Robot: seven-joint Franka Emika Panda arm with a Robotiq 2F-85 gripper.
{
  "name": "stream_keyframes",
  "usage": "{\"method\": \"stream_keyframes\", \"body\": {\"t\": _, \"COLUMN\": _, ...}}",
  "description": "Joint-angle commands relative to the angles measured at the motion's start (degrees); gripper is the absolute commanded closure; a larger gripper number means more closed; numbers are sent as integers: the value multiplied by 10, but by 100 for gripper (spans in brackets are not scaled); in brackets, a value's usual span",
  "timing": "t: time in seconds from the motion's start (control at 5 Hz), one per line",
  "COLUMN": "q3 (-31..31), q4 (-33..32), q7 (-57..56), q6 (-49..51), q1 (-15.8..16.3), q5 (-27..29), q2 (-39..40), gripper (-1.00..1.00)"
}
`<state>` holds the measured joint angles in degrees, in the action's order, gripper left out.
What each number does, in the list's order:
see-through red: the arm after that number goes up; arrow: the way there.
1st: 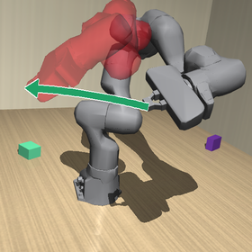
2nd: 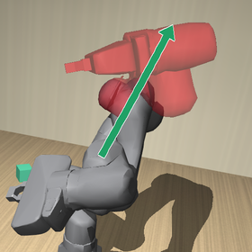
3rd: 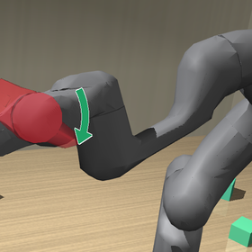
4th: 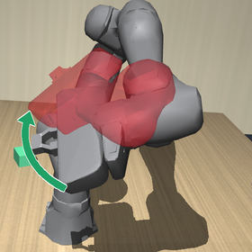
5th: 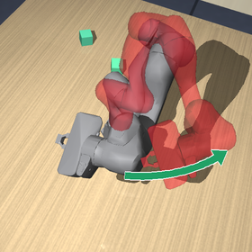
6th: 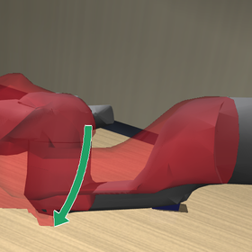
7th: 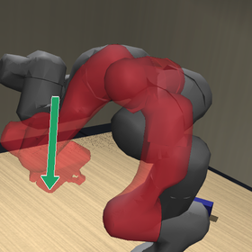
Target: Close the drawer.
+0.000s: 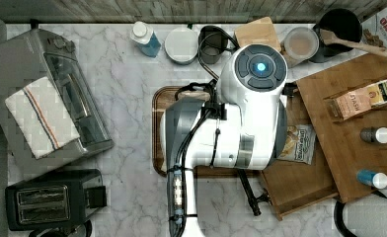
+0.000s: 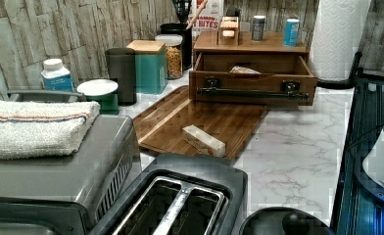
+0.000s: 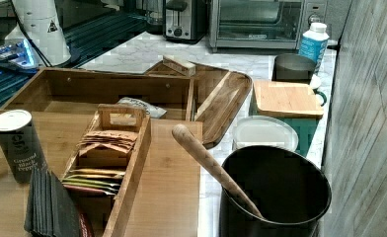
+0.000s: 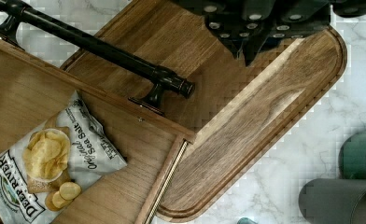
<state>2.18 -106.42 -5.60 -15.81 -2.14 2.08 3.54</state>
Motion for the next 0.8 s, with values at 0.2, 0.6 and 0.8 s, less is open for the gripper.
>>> {"method": "stream_keyframes", "body": {"t": 0.2, "q3": 1, "q4": 0, "q7": 0, "q6": 0, "q1": -1, "q5": 2, "q2": 1, "gripper": 100}}
{"method": "stream_keyframes", "body": {"t": 0.6, "q3": -13, "q4": -69, "q7": -68, "q6": -57, "q1": 9, "q5": 3, "q2": -28, "gripper": 100}}
{"method": "stream_keyframes", "body": {"t": 0.8, "q3": -32, "q4": -167, "q7": -159, "q6": -160, "q1": 26, "q5": 5, "q2": -66, "gripper": 100}}
